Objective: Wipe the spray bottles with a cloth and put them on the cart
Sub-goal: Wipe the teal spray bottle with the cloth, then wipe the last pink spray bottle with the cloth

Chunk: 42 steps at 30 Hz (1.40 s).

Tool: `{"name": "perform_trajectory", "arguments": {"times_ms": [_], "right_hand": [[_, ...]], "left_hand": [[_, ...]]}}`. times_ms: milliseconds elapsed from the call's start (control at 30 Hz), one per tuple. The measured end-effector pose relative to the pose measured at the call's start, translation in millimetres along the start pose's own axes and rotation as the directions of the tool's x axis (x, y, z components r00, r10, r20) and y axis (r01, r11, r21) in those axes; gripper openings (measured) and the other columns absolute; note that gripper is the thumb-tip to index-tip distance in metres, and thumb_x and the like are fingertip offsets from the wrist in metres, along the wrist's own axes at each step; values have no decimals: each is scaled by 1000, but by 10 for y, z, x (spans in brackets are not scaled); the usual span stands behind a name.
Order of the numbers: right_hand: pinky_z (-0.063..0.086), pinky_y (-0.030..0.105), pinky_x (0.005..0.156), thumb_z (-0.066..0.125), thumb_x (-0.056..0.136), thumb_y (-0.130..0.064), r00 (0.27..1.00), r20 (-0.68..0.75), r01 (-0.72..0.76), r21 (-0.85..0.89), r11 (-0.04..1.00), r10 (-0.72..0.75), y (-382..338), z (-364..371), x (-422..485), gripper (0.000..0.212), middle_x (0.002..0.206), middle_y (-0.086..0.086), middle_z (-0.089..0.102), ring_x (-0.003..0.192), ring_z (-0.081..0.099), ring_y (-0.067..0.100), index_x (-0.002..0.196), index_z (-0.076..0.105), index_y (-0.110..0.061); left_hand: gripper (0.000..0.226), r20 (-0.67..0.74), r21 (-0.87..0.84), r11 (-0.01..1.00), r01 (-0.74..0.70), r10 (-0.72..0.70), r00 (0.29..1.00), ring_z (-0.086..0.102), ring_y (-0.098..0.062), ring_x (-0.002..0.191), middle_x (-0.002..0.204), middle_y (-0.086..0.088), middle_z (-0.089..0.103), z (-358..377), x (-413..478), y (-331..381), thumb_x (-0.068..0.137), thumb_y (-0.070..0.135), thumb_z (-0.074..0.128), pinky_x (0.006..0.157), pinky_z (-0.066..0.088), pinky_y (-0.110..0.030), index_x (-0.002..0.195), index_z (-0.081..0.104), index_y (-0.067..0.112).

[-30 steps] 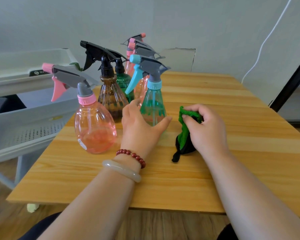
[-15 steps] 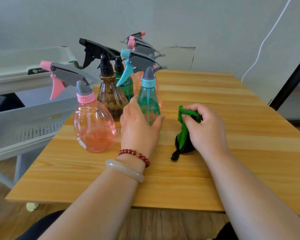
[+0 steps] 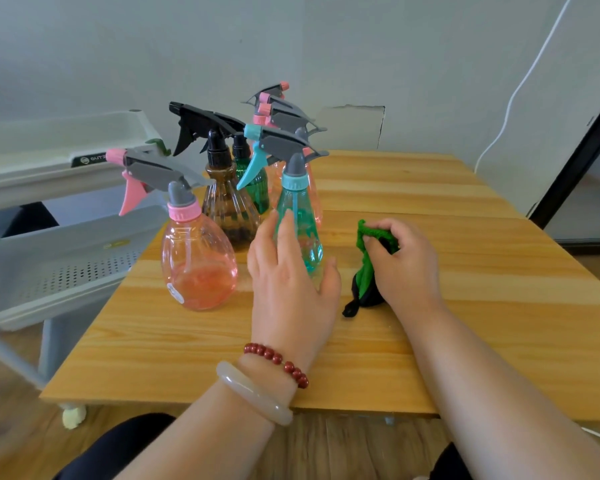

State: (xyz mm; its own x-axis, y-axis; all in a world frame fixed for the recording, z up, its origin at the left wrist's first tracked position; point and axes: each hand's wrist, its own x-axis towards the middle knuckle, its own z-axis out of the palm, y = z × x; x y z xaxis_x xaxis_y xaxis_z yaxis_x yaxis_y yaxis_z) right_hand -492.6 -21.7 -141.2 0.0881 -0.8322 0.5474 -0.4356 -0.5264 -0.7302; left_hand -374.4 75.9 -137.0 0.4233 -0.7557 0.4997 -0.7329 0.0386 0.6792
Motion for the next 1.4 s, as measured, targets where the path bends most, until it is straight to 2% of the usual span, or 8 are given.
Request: {"name": "perform_trajectory", "arguments": {"times_ms": [167, 267, 467, 567, 700, 833, 1067, 1400], "right_hand": [[31, -4, 72, 64, 91, -8, 995, 30, -96, -13, 995, 96, -67, -31, 39, 17, 92, -15, 55, 87, 50, -17, 96, 66, -24], [33, -3, 70, 62, 93, -11, 993, 35, -114, -50, 992, 116, -113, -70, 110, 13, 100, -6, 59, 87, 51, 0, 100, 67, -21], [36, 10, 74, 63, 92, -11, 998, 28, -50, -72, 996, 52, -223, -85, 270, 15, 103, -6, 61, 94, 52, 5, 104, 69, -17], [35, 2, 75, 64, 92, -8, 1000, 19, 7, -66, 998, -6, -326, -104, 409, 15, 100, -8, 58, 94, 51, 4, 102, 70, -17], [33, -2, 75, 64, 92, -10, 999, 12, 37, -59, 998, -36, -477, -120, 640, 15, 100, -11, 58, 95, 50, 4, 102, 70, -21], [32, -2, 73, 63, 92, -11, 999, -2, 55, -33, 998, -55, -600, -87, 926, 16, 98, -11, 58, 91, 49, 1, 102, 70, -20], [32, -1, 75, 64, 90, -8, 983, 10, 183, -45, 982, -182, -753, 96, 1423, 18, 94, -10, 56, 90, 47, -1, 104, 73, -13], [33, -1, 71, 64, 88, -8, 962, 103, 254, -14, 967, -251, -1111, 474, 1950, 18, 85, -15, 53, 83, 48, 2, 98, 75, -18]], "left_hand": [[38, -25, -17, 984, -179, 178, 984, 43, -17, 120, 126, -1, 53, -147, 15, 43, 91, 25, 59, 95, 34, -22, 127, 60, 11], [34, -13, -13, 956, -292, 291, 956, 55, -20, 113, 116, 1, 59, -267, 144, 145, 92, 28, 52, 91, 43, -22, 117, 66, 10], [29, -48, 60, 872, -487, 490, 871, 60, -24, 103, 106, -3, 66, -502, 477, 383, 94, 23, 49, 93, 47, -30, 106, 70, 7], [25, -50, 109, 851, -513, 520, 853, 58, -20, 102, 103, -1, 67, -651, 715, 483, 95, 18, 50, 91, 39, -22, 104, 71, 9], [24, 35, 177, 878, -444, 445, 895, 54, -18, 111, 111, 3, 63, -875, 1165, 587, 98, 17, 49, 92, 33, -20, 111, 69, 16], [30, 252, 291, 913, -285, 215, 944, 46, -22, 125, 130, -1, 53, -923, 1749, 528, 101, 22, 46, 97, 34, -27, 127, 60, 24], [36, 474, 492, 810, -318, 57, 879, 47, -29, 126, 139, -9, 48, -867, 2488, 280, 104, 26, 43, 99, 38, -36, 138, 54, 22], [37, 470, 555, 758, -342, 53, 881, 45, -30, 132, 145, -10, 45, -771, 3223, -11, 106, 28, 41, 109, 36, -42, 140, 51, 18]]}}
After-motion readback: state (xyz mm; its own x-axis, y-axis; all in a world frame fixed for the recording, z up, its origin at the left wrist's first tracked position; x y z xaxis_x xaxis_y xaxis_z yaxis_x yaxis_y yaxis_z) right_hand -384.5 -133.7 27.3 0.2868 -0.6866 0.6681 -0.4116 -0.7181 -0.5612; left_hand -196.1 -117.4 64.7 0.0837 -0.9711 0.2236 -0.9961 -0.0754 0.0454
